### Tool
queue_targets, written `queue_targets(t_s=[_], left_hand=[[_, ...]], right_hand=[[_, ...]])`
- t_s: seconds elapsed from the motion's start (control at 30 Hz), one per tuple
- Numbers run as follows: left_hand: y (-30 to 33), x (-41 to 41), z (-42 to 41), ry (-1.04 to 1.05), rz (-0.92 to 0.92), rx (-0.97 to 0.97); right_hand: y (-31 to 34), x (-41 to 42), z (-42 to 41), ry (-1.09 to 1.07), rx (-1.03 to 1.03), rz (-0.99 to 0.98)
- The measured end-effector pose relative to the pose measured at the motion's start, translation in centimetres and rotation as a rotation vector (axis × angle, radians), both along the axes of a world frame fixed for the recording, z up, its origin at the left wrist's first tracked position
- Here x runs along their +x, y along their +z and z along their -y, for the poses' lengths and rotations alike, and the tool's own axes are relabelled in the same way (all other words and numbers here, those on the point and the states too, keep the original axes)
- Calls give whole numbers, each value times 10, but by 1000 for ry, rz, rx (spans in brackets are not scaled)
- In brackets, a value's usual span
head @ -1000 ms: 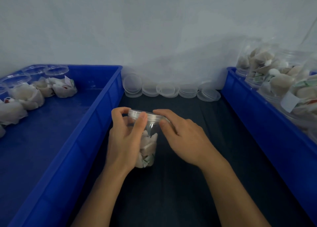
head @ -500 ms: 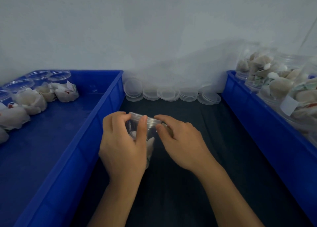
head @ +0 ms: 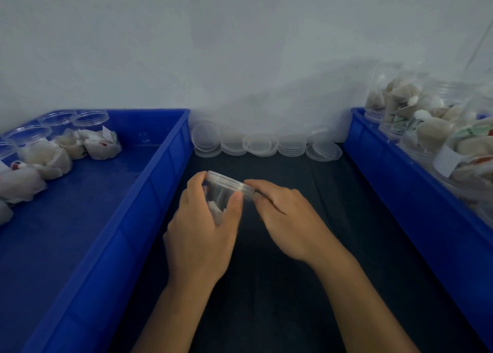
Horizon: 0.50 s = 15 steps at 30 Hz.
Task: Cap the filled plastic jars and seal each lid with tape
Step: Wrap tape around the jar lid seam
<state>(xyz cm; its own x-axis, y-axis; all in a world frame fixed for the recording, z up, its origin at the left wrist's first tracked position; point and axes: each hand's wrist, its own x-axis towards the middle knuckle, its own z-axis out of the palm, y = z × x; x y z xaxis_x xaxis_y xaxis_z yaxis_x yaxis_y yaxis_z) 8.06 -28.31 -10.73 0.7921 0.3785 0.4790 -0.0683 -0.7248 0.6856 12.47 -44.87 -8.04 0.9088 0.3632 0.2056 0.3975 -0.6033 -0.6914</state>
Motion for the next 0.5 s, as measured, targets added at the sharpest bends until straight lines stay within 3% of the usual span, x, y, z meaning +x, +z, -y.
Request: queue_targets(t_s=[0.5], left_hand=[[-2,0,-2,-110,64,-373]], right_hand=[[-8,8,7,4,1,10]])
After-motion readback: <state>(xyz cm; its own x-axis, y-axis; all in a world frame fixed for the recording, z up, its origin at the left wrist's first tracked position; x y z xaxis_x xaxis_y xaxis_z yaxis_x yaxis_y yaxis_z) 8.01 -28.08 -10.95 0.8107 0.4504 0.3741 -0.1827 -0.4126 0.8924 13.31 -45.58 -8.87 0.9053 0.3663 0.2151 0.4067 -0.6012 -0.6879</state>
